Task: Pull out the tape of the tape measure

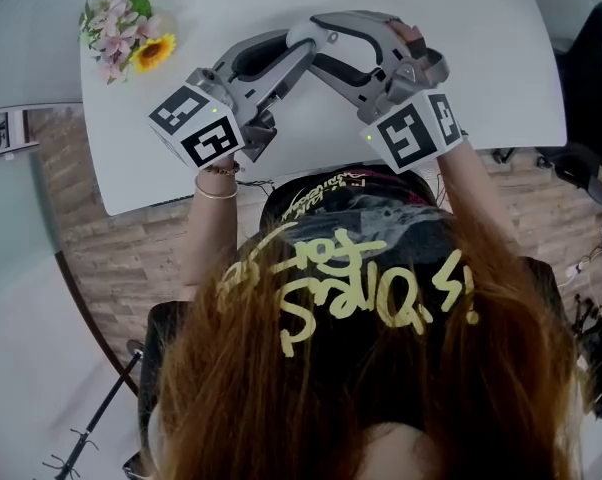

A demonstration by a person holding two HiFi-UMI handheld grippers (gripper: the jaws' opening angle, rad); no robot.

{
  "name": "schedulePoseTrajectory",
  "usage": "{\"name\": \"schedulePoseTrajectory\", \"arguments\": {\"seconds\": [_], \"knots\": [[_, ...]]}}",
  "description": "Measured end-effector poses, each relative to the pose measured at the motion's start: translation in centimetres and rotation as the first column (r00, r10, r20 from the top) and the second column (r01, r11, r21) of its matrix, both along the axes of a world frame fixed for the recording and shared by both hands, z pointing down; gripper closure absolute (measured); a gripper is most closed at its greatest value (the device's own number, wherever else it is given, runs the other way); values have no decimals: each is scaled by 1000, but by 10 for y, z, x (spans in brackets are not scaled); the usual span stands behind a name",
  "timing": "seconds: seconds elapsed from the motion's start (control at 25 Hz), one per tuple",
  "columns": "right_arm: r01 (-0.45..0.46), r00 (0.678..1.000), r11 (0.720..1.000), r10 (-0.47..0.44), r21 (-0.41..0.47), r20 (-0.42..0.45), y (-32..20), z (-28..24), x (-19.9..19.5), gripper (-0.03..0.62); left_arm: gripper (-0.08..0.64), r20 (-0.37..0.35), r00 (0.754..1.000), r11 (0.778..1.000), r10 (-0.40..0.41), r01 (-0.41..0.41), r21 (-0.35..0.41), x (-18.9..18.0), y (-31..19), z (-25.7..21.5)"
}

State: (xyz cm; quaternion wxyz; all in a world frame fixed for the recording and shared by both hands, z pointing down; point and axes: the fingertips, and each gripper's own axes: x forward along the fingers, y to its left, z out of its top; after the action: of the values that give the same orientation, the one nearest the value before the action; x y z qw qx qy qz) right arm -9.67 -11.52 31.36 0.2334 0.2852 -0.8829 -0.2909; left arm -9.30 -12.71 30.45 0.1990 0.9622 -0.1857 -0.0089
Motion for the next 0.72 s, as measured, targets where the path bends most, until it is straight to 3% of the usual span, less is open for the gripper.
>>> {"name": "schedulePoseTrajectory", "arguments": {"seconds": [0.2, 0.44, 0.72], "knots": [[-27, 1000, 1000, 27, -13, 1, -3, 5, 8, 387, 445, 5, 1000, 1000, -28, 28, 9, -2, -4, 7], [-103, 994, 993, 105, -65, 13, -12, 17, 26, 387, 444, 34, 994, 989, -105, 101, 104, -9, -11, 5], [-157, 988, 975, 153, -157, -39, -24, 64, 53, 387, 469, 73, 989, 989, -128, 121, 88, -18, -12, 18]]}}
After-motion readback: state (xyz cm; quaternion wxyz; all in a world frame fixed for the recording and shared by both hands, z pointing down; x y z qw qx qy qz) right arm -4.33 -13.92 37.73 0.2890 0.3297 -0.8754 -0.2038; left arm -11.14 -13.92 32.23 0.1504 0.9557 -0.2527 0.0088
